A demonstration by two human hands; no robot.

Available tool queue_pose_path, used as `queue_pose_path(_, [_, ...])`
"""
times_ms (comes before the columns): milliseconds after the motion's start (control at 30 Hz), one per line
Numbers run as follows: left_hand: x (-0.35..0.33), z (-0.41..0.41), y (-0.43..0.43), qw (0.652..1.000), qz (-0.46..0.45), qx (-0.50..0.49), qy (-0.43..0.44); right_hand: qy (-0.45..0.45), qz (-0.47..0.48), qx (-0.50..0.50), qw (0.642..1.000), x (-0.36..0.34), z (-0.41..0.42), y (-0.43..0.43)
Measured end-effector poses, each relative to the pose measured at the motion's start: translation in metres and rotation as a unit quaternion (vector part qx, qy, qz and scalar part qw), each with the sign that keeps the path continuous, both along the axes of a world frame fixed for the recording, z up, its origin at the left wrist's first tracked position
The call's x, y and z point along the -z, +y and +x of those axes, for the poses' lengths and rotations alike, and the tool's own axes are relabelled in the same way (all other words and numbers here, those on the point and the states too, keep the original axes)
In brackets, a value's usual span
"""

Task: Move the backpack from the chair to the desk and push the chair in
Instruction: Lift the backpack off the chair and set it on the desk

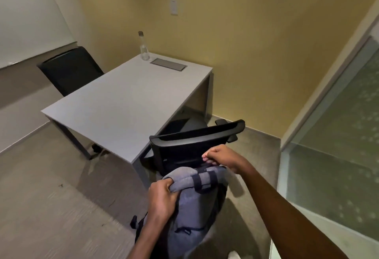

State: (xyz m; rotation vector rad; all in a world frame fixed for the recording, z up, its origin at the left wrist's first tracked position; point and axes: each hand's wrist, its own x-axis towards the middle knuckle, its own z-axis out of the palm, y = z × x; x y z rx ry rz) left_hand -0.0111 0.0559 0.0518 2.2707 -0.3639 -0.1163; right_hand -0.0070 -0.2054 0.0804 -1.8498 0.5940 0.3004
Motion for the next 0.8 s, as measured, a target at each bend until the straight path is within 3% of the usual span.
queue_pose_path(300, [-0.022,-0.004,-0.08,0.996,-0.026,0.081,0.033,-0.065,0.073,0.031,0.995,0.042,-0.158,-0.084])
queue_pose_path(533, [-0.048,0.008,-0.174,0.977,-0.122,0.173,0.031,-0.221,-0.018,0.216,0.951,0.025,-0.162,-0.136])
queue_pose_path(800, [-0.072,0.031,-0.318,0.968,-0.17,0.17,0.065,-0.295,-0.125,0.317,0.893,0.003,-0.128,-0.27])
